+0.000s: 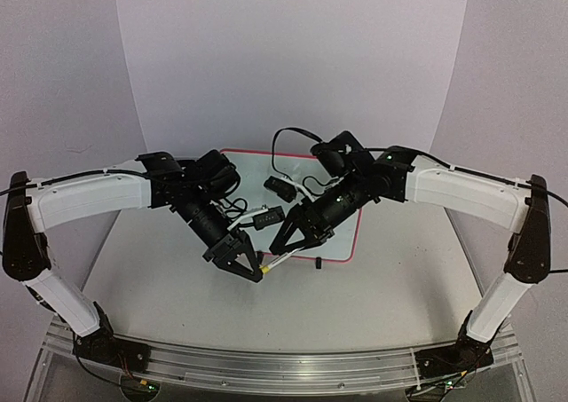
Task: Write a sentence on the whiteboard
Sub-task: Open the pen cap from the whiteboard marker.
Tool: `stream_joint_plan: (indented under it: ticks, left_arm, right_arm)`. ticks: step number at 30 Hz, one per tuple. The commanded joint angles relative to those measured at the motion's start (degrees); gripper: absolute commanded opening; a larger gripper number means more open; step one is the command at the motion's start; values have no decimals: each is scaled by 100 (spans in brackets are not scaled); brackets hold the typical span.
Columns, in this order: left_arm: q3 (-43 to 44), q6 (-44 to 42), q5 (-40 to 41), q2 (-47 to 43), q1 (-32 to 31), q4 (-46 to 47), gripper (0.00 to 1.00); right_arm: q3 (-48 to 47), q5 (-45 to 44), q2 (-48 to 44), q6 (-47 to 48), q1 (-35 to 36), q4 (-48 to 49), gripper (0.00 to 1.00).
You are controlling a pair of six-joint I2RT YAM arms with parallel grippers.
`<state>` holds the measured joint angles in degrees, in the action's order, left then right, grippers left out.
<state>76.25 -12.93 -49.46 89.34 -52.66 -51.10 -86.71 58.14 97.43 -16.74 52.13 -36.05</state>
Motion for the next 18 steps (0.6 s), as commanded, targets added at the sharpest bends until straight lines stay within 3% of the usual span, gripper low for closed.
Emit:
stream_joint_plan:
  ticks: [1,9,18]
  left_arm:
    - [320,-96,-55,-33,-9,104,0]
    - [346,-97,-58,-68,-7,144,0]
    - [388,-186,55,-90,-9,6,0]
  right_arm:
    - [44,265,90,144,149,40,42]
    - [162,275,58,214,204,37,35]
    - [251,259,51,270,234,19,34]
